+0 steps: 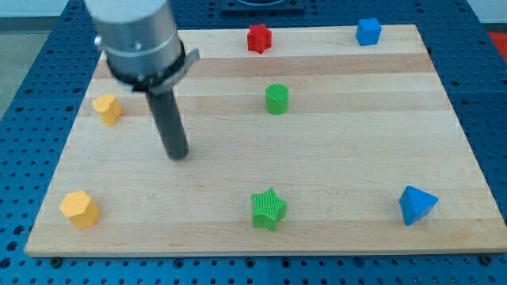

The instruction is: Move the green star below the green circle

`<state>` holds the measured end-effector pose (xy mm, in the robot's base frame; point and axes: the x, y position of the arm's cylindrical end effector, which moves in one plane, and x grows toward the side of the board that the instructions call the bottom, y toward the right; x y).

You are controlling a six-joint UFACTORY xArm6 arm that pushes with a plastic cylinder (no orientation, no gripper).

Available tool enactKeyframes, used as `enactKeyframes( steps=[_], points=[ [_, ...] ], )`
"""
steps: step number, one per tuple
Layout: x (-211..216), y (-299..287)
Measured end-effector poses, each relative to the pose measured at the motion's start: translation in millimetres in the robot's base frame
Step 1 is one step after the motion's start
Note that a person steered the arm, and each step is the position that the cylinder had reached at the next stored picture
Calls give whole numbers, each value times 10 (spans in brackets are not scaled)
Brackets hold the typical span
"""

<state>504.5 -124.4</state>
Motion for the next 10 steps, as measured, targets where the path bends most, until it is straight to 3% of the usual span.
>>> enactKeyframes(
  steps=[2,4,6,7,9,10],
  points=[
    [925,614],
    [1123,1588],
    [507,1631],
    [1002,1631],
    [1131,1407],
    [1054,917]
  ],
)
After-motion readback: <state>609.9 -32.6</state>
